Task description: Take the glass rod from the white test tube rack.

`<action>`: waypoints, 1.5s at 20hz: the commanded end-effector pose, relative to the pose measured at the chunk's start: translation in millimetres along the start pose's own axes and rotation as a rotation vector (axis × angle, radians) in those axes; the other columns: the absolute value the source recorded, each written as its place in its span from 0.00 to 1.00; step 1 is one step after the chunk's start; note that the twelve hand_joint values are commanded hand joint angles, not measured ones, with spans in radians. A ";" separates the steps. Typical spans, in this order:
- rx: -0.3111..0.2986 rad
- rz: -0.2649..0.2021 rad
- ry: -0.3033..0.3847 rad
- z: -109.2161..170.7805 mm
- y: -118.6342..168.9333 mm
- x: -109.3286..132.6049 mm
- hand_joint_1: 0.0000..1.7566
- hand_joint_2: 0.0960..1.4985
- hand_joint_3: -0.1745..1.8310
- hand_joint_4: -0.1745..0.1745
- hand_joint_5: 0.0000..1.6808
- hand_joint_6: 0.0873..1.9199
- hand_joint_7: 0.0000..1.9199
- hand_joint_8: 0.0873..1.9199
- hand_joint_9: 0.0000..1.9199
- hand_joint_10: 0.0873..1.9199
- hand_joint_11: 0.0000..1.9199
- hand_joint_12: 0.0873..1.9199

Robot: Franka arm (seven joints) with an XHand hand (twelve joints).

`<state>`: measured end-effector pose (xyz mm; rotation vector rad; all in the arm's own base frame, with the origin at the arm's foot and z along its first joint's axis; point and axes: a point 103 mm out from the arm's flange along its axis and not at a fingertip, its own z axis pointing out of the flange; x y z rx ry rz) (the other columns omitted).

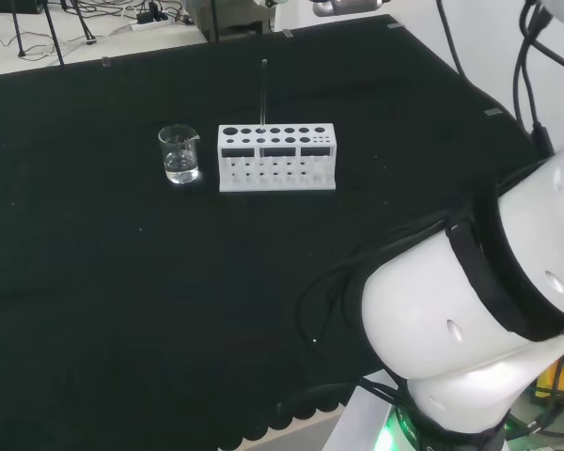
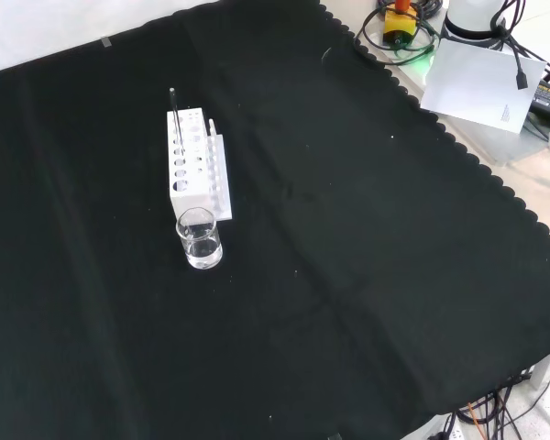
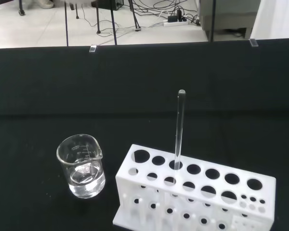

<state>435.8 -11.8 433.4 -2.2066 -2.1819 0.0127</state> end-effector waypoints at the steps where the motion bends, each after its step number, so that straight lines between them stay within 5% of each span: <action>1: -0.011 -0.035 0.005 14.9 45.3 -5.0 0.38 0.52 0.42 0.07 0.10 0.00 0.10 0.45 0.18 0.45 0.02 0.75; 18: 0.063 -0.080 -0.019 84.9 114.4 -11.4 0.35 0.55 0.40 0.06 0.13 0.00 0.13 0.45 0.21 0.44 0.03 0.74; 30: 0.114 -0.076 -0.005 121.1 130.3 -21.7 0.34 0.56 0.39 0.05 0.14 0.00 0.16 0.45 0.24 0.45 0.04 0.74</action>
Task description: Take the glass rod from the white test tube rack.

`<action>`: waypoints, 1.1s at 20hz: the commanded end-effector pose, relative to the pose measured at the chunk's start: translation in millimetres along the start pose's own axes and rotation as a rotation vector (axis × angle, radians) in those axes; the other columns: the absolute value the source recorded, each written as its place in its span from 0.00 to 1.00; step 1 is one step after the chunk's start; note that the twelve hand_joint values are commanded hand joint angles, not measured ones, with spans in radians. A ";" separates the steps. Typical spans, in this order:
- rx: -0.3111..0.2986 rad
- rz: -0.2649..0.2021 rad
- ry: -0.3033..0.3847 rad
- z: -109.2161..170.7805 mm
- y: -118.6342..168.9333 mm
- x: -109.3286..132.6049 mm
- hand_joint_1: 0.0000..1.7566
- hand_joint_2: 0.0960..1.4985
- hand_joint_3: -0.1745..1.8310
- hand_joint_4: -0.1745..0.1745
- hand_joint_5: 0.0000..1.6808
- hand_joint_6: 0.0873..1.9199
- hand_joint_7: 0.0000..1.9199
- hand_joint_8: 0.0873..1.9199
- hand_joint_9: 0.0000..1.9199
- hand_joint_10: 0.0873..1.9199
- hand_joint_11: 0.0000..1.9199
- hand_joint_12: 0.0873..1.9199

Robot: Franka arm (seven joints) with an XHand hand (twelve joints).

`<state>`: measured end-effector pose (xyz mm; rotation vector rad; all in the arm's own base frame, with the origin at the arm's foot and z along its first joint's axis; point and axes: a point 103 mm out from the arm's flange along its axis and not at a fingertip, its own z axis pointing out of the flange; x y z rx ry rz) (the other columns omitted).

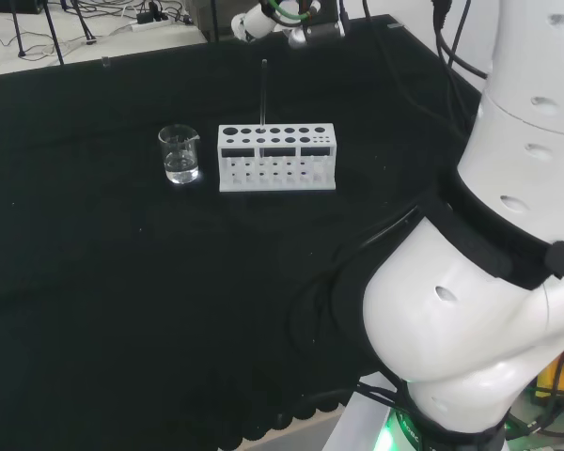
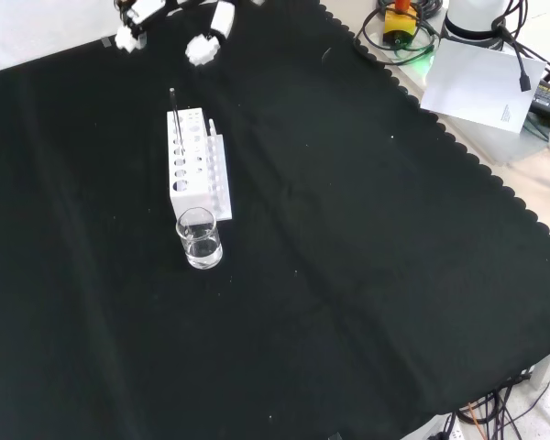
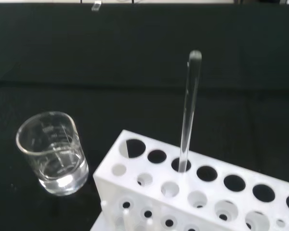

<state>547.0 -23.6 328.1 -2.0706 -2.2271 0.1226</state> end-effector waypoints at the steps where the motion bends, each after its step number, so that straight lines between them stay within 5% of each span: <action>1: 0.038 0.009 0.008 24.6 20.2 -12.8 0.34 0.56 0.39 0.05 0.14 0.00 0.16 0.45 0.25 0.45 0.05 0.74; 6: 0.021 0.000 0.032 41.4 18.8 -26.9 0.33 0.58 0.39 0.05 0.15 0.00 0.18 0.45 0.28 0.45 0.06 0.74; 22: 0.084 0.023 -0.003 70.1 9.5 -18.4 0.34 0.59 0.37 0.00 0.25 0.00 0.39 0.46 0.45 0.47 0.14 0.72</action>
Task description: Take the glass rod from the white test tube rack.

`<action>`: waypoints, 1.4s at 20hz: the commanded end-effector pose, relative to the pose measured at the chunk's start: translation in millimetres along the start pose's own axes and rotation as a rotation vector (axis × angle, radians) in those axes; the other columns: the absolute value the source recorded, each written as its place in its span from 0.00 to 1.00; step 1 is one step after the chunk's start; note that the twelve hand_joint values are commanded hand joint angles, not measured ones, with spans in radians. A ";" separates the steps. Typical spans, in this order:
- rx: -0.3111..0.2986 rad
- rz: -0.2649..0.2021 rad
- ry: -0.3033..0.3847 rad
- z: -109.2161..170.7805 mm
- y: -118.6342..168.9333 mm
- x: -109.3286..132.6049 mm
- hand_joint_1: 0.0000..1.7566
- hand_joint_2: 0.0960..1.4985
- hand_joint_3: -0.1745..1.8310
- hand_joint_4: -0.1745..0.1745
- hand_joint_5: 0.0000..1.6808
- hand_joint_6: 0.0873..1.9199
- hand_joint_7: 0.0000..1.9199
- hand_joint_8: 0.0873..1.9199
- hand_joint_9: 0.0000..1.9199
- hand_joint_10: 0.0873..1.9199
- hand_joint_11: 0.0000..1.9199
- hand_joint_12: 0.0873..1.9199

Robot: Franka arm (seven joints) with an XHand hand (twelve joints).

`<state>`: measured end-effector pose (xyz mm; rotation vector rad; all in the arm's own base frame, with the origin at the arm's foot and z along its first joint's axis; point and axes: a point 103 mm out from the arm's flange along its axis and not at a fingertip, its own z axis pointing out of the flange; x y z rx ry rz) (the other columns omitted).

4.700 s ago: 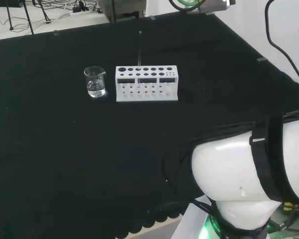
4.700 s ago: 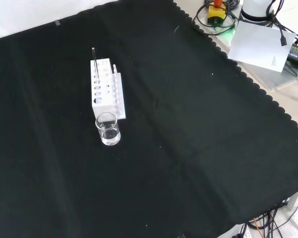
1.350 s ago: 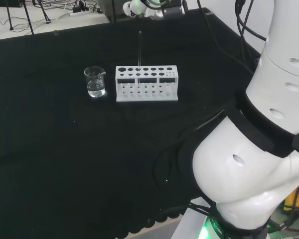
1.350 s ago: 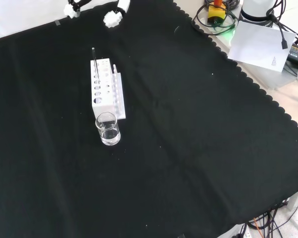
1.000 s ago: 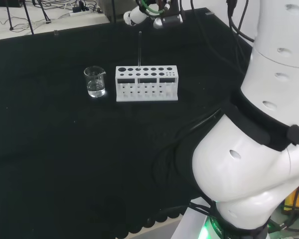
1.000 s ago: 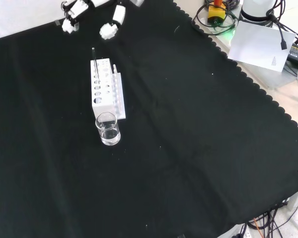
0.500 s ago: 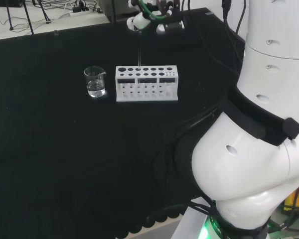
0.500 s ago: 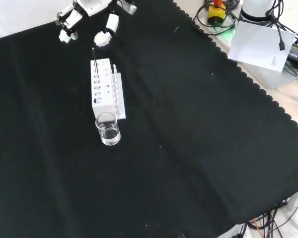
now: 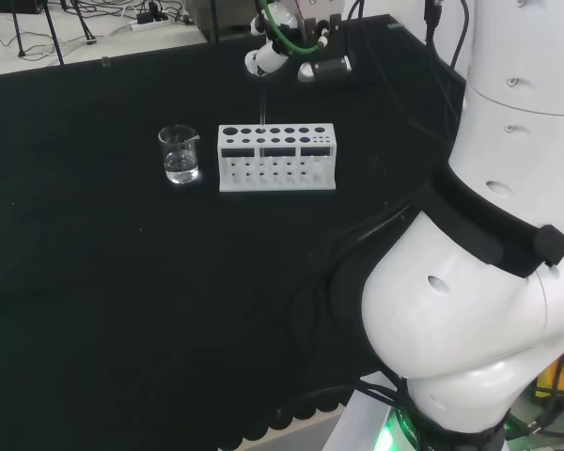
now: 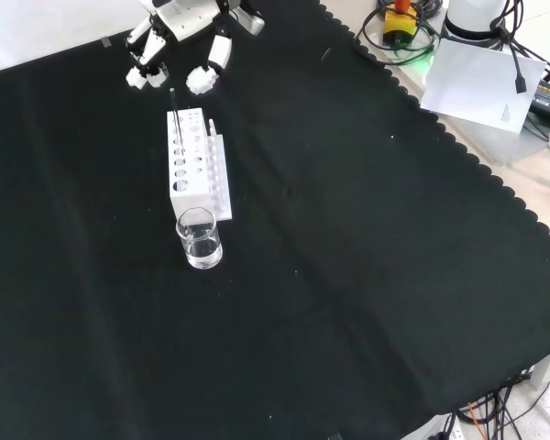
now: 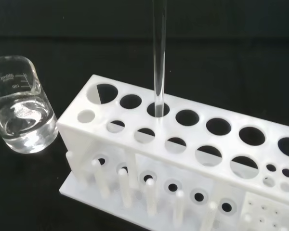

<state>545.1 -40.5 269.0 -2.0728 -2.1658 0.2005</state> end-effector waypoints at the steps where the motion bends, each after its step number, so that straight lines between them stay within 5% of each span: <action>1: 0.022 -0.009 0.003 12.9 7.4 -0.8 0.34 0.60 0.37 0.00 0.26 0.00 0.40 0.46 0.46 0.47 0.14 0.72; 5: 0.021 -0.014 0.017 18.5 14.5 -3.6 0.36 0.60 0.37 0.00 0.30 0.04 0.45 0.46 0.49 0.48 0.16 0.70; 12: -0.029 -0.045 0.012 19.7 25.7 6.4 0.49 0.55 0.40 0.00 0.31 0.39 0.53 0.45 0.64 0.47 0.30 0.67; 19: -0.082 -0.052 -0.007 19.5 34.9 12.6 0.59 0.49 0.45 0.00 0.42 0.45 0.59 0.47 0.74 0.48 0.48 0.61; 23: -0.100 -0.051 -0.041 22.5 37.6 13.9 0.64 0.66 0.22 0.00 0.53 0.56 0.64 0.48 0.82 0.47 0.67 0.53; 28: -0.140 -0.052 -0.036 21.8 36.6 10.7 0.69 0.64 0.22 0.00 0.57 0.52 0.58 0.50 0.85 0.47 0.77 0.47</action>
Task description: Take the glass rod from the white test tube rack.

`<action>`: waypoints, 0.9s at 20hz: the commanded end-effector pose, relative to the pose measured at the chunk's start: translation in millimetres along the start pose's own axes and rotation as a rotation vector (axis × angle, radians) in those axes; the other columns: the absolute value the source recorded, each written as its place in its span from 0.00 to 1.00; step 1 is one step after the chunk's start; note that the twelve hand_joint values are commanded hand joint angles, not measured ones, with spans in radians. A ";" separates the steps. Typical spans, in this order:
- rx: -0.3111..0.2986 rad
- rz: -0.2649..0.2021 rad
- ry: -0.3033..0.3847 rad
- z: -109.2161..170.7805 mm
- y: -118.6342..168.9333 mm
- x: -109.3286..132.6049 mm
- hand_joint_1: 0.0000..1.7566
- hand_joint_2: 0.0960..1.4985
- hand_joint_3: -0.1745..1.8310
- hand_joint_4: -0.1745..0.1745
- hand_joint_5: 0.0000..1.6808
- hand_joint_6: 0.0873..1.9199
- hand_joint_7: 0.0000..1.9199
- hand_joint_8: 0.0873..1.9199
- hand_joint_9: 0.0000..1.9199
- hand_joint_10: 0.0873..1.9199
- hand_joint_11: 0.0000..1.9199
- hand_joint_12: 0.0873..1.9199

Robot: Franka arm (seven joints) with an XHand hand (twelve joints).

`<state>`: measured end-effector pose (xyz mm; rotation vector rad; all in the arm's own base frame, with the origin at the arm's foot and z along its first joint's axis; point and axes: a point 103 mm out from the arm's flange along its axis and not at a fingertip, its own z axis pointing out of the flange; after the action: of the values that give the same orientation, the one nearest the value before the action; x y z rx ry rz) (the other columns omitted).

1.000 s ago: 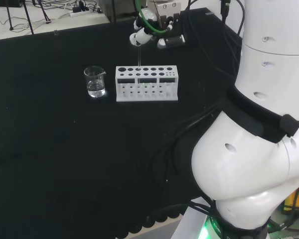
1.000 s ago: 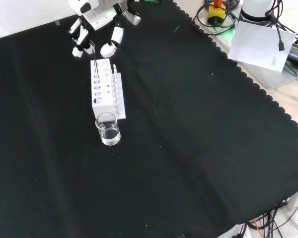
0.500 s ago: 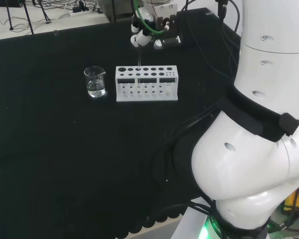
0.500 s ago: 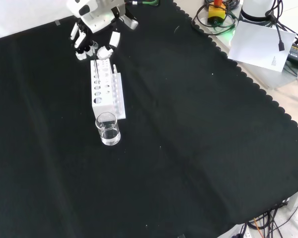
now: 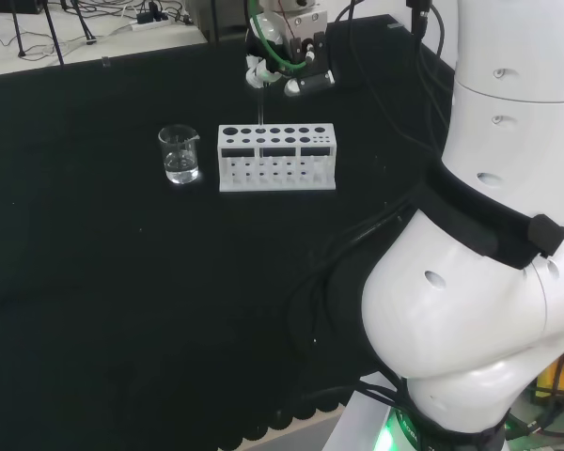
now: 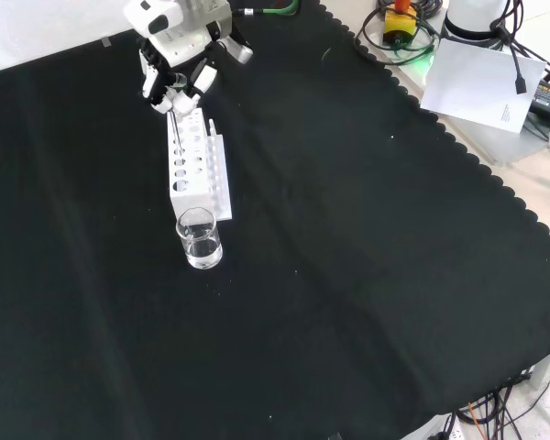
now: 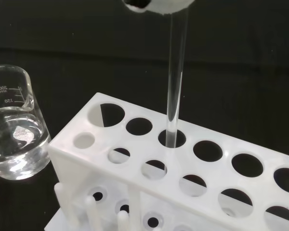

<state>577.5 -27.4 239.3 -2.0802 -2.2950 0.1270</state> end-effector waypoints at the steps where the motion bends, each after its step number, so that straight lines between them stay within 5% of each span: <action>1: -0.049 -0.001 0.004 -2.6 -1.6 -0.7 0.71 0.61 0.25 0.00 0.58 0.52 0.56 0.51 0.85 0.47 0.78 0.47; 5: -0.170 0.000 -0.033 -27.3 -2.4 11.7 0.73 0.54 0.32 0.00 0.60 0.38 0.59 0.57 0.84 0.49 0.75 0.48; 9: -0.280 -0.023 -0.017 -64.2 -12.8 26.9 0.74 0.61 0.20 0.00 0.65 0.25 0.60 0.54 0.81 0.48 0.73 0.54; 18: -0.239 -0.003 -0.017 -126.6 -56.2 31.3 0.74 0.64 0.15 0.00 0.68 0.20 0.60 0.52 0.82 0.47 0.74 0.56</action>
<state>559.7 -2.4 336.1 -2.1946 -2.4555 -0.1811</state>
